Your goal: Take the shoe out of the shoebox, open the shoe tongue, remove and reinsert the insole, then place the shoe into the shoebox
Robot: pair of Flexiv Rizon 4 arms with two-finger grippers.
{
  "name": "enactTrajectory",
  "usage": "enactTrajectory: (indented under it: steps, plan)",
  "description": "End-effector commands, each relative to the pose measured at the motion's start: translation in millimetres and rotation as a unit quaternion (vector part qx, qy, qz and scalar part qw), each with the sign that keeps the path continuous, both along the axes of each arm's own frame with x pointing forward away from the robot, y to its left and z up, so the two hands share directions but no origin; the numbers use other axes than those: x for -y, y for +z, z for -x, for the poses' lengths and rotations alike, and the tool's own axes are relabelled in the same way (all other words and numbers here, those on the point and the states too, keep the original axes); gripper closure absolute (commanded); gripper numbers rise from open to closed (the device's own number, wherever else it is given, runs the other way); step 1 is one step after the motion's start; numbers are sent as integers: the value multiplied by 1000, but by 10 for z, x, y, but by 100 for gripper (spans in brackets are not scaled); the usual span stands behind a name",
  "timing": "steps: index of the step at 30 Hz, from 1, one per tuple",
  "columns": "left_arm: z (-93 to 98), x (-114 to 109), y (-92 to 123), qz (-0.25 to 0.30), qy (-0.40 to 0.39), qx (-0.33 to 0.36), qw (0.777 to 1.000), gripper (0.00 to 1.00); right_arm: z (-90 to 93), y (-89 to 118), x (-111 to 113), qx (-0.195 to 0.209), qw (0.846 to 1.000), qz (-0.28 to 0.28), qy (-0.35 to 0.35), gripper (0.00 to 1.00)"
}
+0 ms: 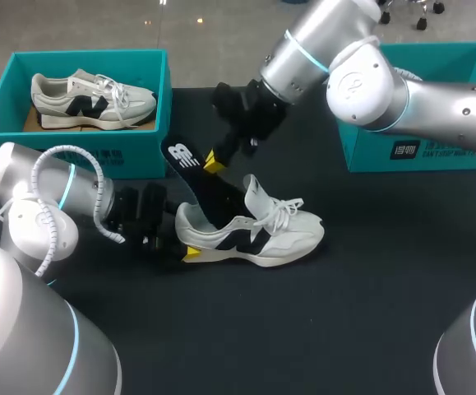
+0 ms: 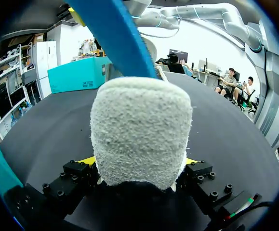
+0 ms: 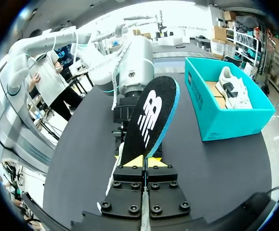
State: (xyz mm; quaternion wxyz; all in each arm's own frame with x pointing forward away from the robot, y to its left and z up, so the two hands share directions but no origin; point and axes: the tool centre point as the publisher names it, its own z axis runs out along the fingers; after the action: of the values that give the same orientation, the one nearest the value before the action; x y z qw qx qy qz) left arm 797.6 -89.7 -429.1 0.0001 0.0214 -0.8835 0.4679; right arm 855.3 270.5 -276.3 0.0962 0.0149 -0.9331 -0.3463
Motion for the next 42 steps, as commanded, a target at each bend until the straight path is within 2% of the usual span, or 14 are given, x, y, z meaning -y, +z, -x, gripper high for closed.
enactTrajectory:
  steps: [1, 14, 23, 42]
  plan:
    - [9, -2, -30, 0, 1, 1, 1000, 100, -48, 132, -16, 6, 1000, -9, -24, 100]
    - [9, -2, -30, 0, 1, 1, 1000, 100, -260, 720, -79, 29, 994, -71, -82, 100]
    - [9, -2, -30, 0, 1, 1, 1000, 100, -461, 1026, -170, 38, 985, -104, -134, 100]
    - [9, -2, -30, 0, 1, 1, 1000, 100, -461, 1026, -170, 38, 985, -104, -134, 100]
